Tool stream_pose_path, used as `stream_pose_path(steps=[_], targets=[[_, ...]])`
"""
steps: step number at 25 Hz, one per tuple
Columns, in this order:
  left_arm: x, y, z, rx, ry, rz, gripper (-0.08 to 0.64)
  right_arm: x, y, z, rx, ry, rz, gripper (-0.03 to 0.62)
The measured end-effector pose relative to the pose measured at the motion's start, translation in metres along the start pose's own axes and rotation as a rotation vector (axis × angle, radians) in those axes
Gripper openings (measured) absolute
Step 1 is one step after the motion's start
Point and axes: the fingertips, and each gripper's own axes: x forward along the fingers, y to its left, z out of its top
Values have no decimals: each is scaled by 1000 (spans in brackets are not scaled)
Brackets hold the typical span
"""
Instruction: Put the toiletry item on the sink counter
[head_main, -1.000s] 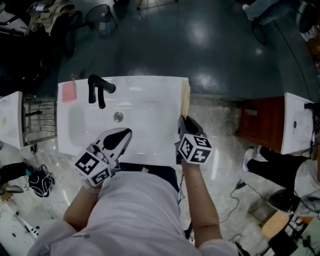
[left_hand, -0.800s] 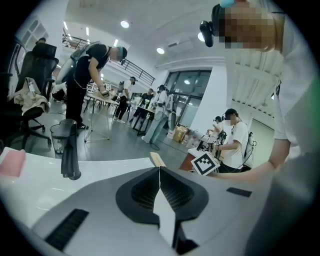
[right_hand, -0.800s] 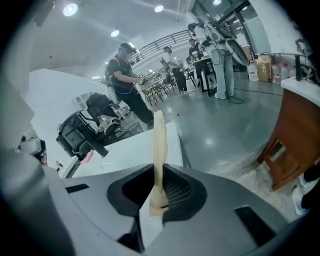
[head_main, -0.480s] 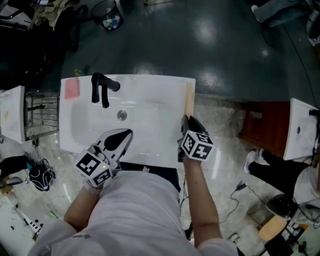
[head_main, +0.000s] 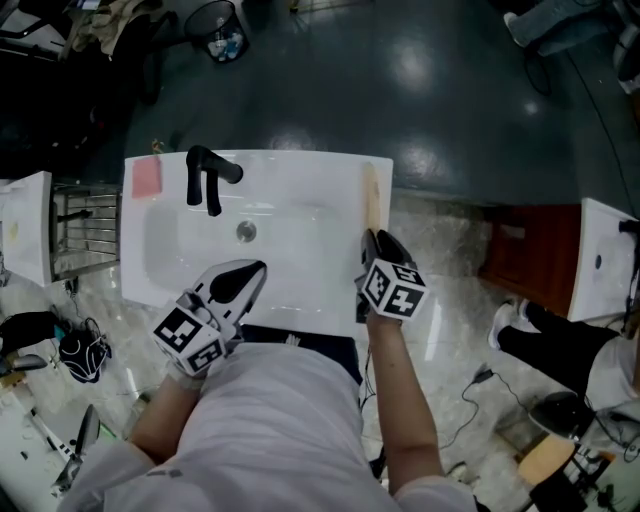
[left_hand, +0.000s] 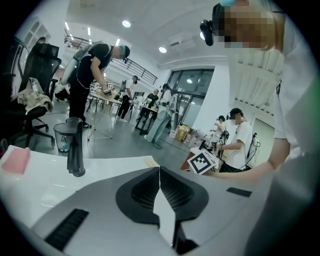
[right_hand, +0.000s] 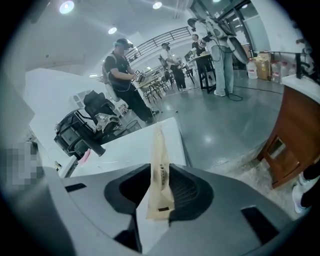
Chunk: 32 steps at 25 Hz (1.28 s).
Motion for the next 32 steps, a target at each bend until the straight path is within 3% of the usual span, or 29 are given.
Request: stream_pose_path(steps=[6,18,26,32], targets=[[-5,-2,2,8,-13,3,17,-4,10,7,-12,-21,23,144],[-16,-34,16,47,-68,-11,18,-64,34,51,-26,-165,69,147],[-20,-75,28,79,-117,-65,17,-142,56,69,-128,-300,88,55],[-15,-109,36,105,-155,-96,17,-205,57,68,-163,-390,70,41]])
